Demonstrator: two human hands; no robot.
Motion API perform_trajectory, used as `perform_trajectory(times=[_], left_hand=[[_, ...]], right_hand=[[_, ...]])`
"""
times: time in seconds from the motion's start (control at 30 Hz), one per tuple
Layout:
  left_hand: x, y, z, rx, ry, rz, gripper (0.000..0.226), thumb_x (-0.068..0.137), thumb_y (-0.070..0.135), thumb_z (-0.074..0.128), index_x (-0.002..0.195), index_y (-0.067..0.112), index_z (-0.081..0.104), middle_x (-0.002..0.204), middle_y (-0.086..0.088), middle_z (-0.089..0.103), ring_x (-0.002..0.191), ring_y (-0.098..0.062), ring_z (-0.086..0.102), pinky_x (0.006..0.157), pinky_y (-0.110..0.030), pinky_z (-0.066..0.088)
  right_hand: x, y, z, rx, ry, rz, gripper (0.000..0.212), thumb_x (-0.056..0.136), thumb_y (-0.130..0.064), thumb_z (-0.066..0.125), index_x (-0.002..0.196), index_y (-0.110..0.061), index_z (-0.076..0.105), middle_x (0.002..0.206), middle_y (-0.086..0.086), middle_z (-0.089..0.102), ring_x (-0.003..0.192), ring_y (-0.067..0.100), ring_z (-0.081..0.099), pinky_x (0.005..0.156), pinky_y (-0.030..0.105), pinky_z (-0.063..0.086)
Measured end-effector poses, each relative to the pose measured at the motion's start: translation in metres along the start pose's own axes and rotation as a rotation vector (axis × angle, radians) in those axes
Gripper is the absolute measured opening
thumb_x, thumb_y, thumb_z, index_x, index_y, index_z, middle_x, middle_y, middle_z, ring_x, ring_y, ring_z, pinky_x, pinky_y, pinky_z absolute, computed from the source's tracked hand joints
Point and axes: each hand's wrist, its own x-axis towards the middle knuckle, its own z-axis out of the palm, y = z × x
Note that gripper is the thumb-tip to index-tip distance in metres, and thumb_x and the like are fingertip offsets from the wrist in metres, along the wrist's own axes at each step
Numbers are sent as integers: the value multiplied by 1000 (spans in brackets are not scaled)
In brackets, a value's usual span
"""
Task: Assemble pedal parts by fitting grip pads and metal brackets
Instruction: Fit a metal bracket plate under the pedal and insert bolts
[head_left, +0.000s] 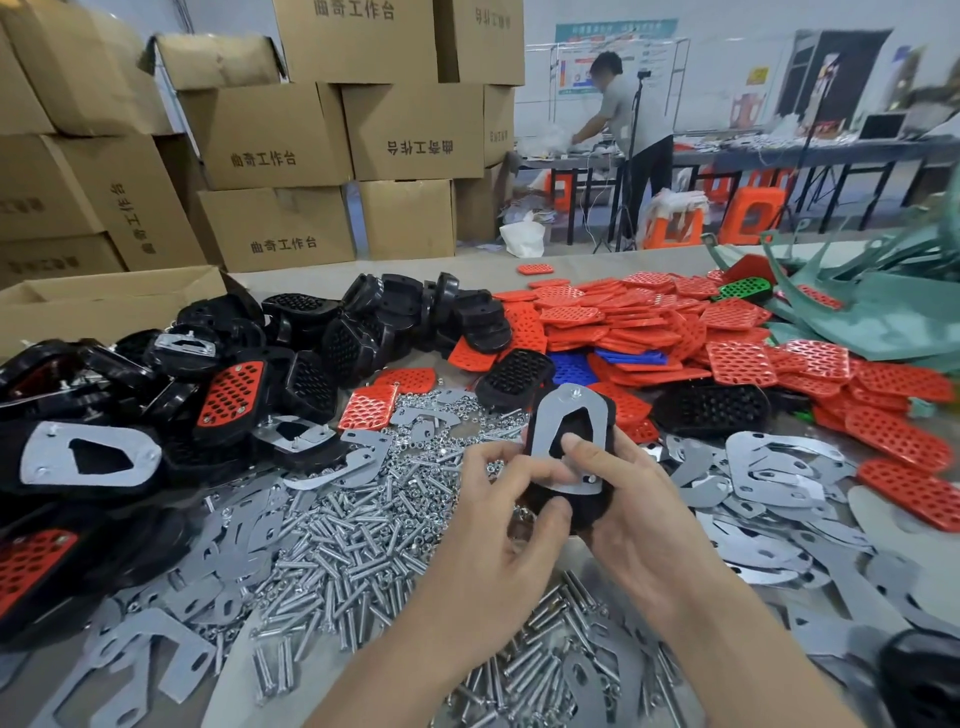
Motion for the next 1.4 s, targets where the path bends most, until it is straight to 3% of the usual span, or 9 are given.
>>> perform_trajectory(times=[0.1,0.37,0.5,0.67,0.8,0.87,0.97,1.1,1.4], left_hand=[[-1,1,1,-115,3,-42,28,101,39,54,123,52,43,121,27,50,97,-2,65,77,-25,58],[0,0,-1,-2,-25,-15,14,101,32,57,106,44,61,126,21,36,107,8,57,78,-11,51],[1,1,1,-125,42,-95,17,100,41,56,113,50,48,108,1,67,85,-15,68,69,-31,58],[6,-6,-1,168,152,-13,7,100,47,49,103,44,53,108,19,54,96,-1,60,75,-10,45],[4,-9,-3,211,107,32,20,105,32,47,112,47,58,115,25,49,103,6,57,80,-5,43],[4,-8,-4,186,140,-16,13,103,48,45,114,53,48,110,26,57,96,5,62,74,-8,47],[6,-10,-8,337,208,-55,27,92,65,37,101,44,50,93,23,61,88,6,61,68,-16,50],[5,-11,-12,548,190,4,36,97,60,35,94,30,55,90,18,57,75,-3,57,66,-28,49],[4,-4,-5,592,169,-46,32,99,54,32,95,29,51,89,15,52,74,-6,53,66,-27,43]], right_hand=[[0,-2,2,-11,6,-9,32,93,-13,64,124,-14,71,120,21,74,103,38,72,100,63,51],[1,0,1,3,15,-1,31,94,-8,64,125,-10,70,111,19,76,91,28,75,77,44,64],[2,-2,2,32,-14,-20,44,83,-14,69,127,-10,70,119,20,74,96,29,74,83,48,63],[1,3,3,1,-48,-23,36,95,-7,63,130,-10,67,123,20,73,103,31,74,81,47,63],[1,1,4,-21,-49,-44,32,99,-5,59,130,-8,65,117,20,73,102,32,73,86,48,62],[1,1,5,-39,-32,-60,33,98,-4,59,130,-8,65,119,20,73,101,33,72,93,50,61],[1,4,9,-100,-14,-104,30,98,1,59,125,-12,66,116,16,75,97,29,74,86,42,63],[1,10,12,-254,6,-217,33,100,1,60,118,-25,70,105,5,78,95,20,73,79,35,61],[-3,10,17,-524,-6,-403,39,99,3,59,118,-30,66,106,-10,75,97,2,69,77,13,53]])
